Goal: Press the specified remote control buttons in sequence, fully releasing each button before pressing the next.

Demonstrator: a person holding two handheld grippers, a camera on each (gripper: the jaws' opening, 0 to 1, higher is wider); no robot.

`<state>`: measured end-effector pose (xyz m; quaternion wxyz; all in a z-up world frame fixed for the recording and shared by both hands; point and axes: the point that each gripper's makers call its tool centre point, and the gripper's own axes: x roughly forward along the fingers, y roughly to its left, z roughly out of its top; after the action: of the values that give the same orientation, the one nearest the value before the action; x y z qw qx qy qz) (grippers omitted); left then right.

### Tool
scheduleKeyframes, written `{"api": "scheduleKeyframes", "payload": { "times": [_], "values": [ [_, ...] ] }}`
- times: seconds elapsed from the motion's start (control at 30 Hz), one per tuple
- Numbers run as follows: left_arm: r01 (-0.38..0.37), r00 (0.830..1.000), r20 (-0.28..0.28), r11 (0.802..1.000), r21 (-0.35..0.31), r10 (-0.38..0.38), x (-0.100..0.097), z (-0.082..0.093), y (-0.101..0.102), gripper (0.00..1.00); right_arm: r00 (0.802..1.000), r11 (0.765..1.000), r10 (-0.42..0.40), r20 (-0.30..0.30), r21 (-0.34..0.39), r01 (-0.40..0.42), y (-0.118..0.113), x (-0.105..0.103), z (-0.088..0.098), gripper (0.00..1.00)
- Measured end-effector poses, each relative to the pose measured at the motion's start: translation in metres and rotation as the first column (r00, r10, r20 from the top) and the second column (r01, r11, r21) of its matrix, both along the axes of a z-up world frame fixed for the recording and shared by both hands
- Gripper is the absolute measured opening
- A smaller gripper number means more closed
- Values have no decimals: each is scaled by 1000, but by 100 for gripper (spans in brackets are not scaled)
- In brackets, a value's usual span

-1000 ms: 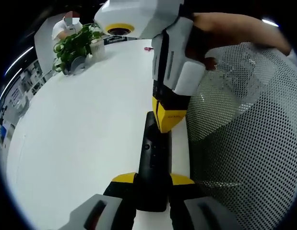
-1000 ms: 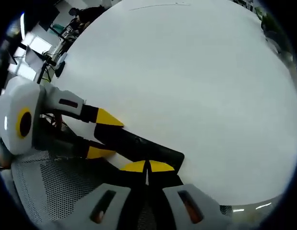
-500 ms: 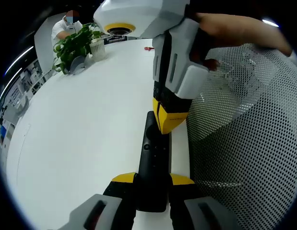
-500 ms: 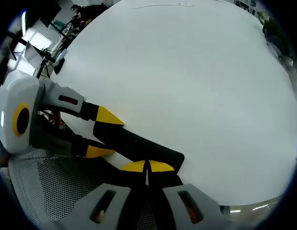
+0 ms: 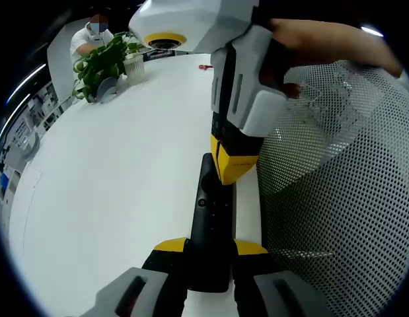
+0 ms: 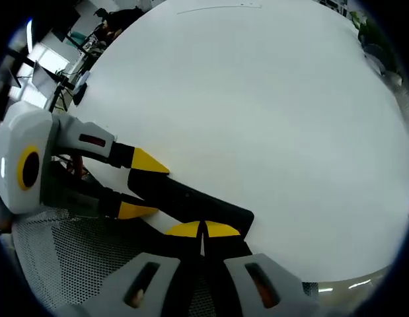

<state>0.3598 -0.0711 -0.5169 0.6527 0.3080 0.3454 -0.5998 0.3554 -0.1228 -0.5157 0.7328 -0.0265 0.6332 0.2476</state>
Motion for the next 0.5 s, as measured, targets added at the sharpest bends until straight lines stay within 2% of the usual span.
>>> {"api": "scheduleKeyframes", "payload": {
  "times": [0.1,0.37,0.43,0.5],
  "values": [
    [3,1000,1,1000,3,-3,0,0,0,25,999,999,44,23,-24,-43,0,1,0,0],
    [-1,1000,2,1000,-8,1,0,0,0,25,1000,1000,6,-7,-18,-7,-2,-1,2,0],
    [-2,1000,2,1000,-10,2,0,0,0,25,998,999,15,59,-30,-14,-5,9,5,0],
    [-3,1000,2,1000,-11,3,0,0,0,25,996,1000,13,89,-21,-11,-4,12,9,0]
  ]
}}
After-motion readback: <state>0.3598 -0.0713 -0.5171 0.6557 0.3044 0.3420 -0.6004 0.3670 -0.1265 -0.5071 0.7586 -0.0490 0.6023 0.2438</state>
